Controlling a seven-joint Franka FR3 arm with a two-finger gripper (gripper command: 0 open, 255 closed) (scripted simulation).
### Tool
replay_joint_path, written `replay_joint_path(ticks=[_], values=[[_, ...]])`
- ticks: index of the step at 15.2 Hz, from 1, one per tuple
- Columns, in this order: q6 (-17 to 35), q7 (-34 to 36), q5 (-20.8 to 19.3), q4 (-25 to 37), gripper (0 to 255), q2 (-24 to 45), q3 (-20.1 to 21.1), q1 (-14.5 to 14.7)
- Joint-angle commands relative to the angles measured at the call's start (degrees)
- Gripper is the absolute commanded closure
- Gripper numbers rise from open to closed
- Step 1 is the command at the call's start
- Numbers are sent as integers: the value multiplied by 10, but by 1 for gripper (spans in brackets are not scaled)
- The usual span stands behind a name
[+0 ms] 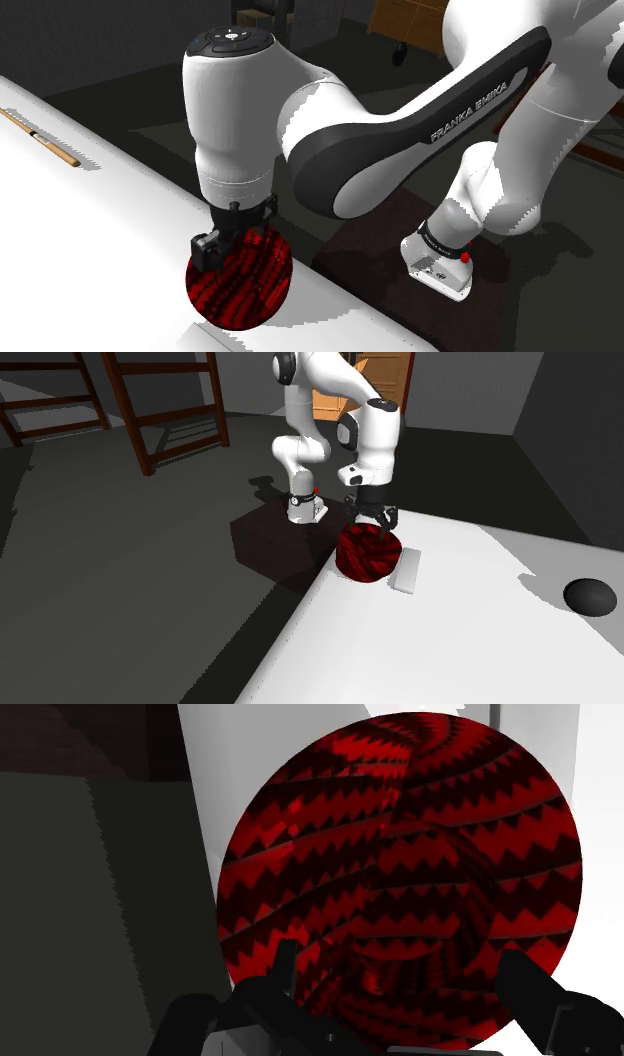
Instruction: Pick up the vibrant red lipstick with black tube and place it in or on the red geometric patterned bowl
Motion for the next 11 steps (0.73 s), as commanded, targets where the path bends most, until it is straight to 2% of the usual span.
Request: replay_joint_path(ticks=[1, 3, 11], values=[[-27, -6, 8, 17, 0, -12, 0, -2], [-60, -12, 16, 39, 0, -25, 0, -4], [-60, -12, 16, 39, 0, -25, 0, -4]])
